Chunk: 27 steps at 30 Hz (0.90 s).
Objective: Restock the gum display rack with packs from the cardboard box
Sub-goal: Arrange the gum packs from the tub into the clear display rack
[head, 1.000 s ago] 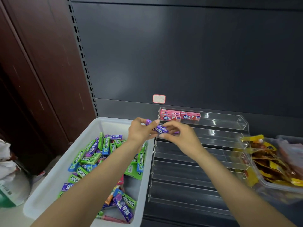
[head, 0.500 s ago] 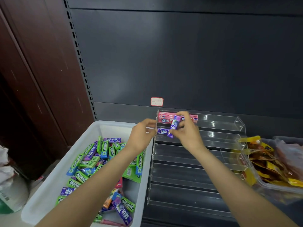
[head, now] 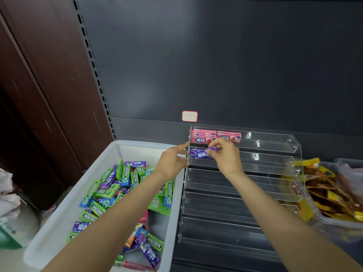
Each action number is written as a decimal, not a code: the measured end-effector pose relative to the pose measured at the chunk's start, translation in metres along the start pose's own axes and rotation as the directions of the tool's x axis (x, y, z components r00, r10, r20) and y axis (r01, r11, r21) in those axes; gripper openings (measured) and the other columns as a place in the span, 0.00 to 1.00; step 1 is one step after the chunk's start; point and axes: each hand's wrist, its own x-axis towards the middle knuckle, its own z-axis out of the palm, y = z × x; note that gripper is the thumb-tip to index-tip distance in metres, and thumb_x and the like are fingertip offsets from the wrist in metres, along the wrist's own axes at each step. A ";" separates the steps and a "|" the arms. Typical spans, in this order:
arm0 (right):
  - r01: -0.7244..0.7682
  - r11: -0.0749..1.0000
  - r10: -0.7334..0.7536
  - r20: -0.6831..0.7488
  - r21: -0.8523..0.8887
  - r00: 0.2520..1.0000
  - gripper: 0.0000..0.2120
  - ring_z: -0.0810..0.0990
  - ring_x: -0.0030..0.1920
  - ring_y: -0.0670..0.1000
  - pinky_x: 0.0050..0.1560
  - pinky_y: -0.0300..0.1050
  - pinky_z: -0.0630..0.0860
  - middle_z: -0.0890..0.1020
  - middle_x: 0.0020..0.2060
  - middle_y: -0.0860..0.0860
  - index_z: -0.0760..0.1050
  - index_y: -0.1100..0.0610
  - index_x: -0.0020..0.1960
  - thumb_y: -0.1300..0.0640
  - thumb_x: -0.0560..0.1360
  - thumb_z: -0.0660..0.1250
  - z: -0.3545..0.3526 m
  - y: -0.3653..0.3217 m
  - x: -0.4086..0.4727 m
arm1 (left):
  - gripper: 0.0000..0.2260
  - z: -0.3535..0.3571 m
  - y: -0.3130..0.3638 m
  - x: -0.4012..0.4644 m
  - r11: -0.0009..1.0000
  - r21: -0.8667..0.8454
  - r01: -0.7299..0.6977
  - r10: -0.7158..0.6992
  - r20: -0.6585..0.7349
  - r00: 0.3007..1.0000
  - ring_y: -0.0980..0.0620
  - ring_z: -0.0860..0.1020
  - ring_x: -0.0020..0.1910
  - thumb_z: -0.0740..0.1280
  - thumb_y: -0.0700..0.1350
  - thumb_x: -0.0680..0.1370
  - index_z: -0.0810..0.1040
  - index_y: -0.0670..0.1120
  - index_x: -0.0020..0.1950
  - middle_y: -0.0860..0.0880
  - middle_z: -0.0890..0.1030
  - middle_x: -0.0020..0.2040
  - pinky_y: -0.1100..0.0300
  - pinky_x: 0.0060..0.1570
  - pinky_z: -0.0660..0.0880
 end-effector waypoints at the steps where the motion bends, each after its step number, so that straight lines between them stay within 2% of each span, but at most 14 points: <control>1: 0.016 0.998 -0.015 0.012 -0.064 1.000 0.05 0.76 0.43 0.46 0.37 0.33 0.70 0.80 0.42 0.49 0.78 0.58 0.47 0.60 0.72 0.71 0.000 0.001 0.000 | 0.27 0.000 -0.001 0.000 1.000 -0.006 -0.001 0.001 -0.002 1.000 0.52 0.77 0.49 0.67 0.37 0.76 0.64 0.51 0.73 0.45 0.75 0.62 0.60 0.50 0.75; 4: 0.037 0.985 -0.031 0.038 -0.170 0.999 0.03 0.78 0.39 0.45 0.43 0.42 0.77 0.80 0.38 0.48 0.79 0.55 0.41 0.61 0.71 0.72 0.000 0.002 0.000 | 0.27 0.001 -0.002 0.000 1.000 -0.013 -0.002 0.002 -0.005 1.000 0.53 0.77 0.48 0.67 0.38 0.76 0.64 0.51 0.73 0.46 0.75 0.62 0.63 0.48 0.75; 7: 0.013 0.988 -0.004 0.061 -0.157 0.998 0.07 0.80 0.36 0.46 0.42 0.43 0.79 0.81 0.34 0.49 0.77 0.54 0.37 0.62 0.71 0.72 0.000 0.002 0.003 | 0.27 0.001 -0.001 0.000 1.000 -0.015 -0.006 0.006 -0.008 1.000 0.53 0.76 0.48 0.67 0.38 0.76 0.64 0.51 0.73 0.46 0.75 0.63 0.64 0.46 0.74; 11: 0.006 0.988 0.009 0.096 -0.151 0.995 0.06 0.81 0.40 0.49 0.43 0.45 0.80 0.82 0.38 0.53 0.77 0.56 0.38 0.63 0.71 0.72 0.002 -0.003 0.006 | 0.27 0.001 -0.001 -0.001 1.000 -0.022 0.002 -0.002 -0.013 1.000 0.53 0.76 0.49 0.66 0.38 0.76 0.64 0.50 0.74 0.46 0.75 0.63 0.67 0.44 0.74; 17: 0.030 0.972 -0.005 0.108 -0.232 0.994 0.04 0.78 0.41 0.47 0.40 0.38 0.74 0.82 0.42 0.53 0.78 0.57 0.42 0.62 0.71 0.72 0.005 -0.004 0.007 | 0.25 0.001 -0.002 -0.002 1.000 -0.014 0.002 -0.002 -0.026 1.000 0.54 0.75 0.51 0.65 0.39 0.77 0.65 0.50 0.73 0.45 0.75 0.63 0.68 0.43 0.74; 22: 0.072 0.935 -0.009 0.180 -0.347 0.984 0.07 0.79 0.46 0.50 0.46 0.42 0.76 0.82 0.48 0.56 0.80 0.60 0.48 0.62 0.71 0.72 -0.001 -0.008 0.010 | 0.24 0.001 -0.001 -0.001 0.999 -0.034 0.010 -0.012 -0.043 0.999 0.54 0.74 0.53 0.66 0.40 0.77 0.66 0.49 0.72 0.45 0.76 0.62 0.64 0.46 0.74; 27: 0.071 0.881 0.028 0.201 -0.468 0.979 0.06 0.80 0.47 0.53 0.48 0.45 0.77 0.81 0.47 0.56 0.78 0.60 0.48 0.60 0.72 0.72 -0.003 -0.015 0.010 | 0.24 0.001 -0.003 -0.001 1.000 -0.023 0.010 -0.011 -0.046 0.999 0.55 0.75 0.52 0.66 0.40 0.77 0.66 0.50 0.72 0.46 0.76 0.62 0.66 0.46 0.73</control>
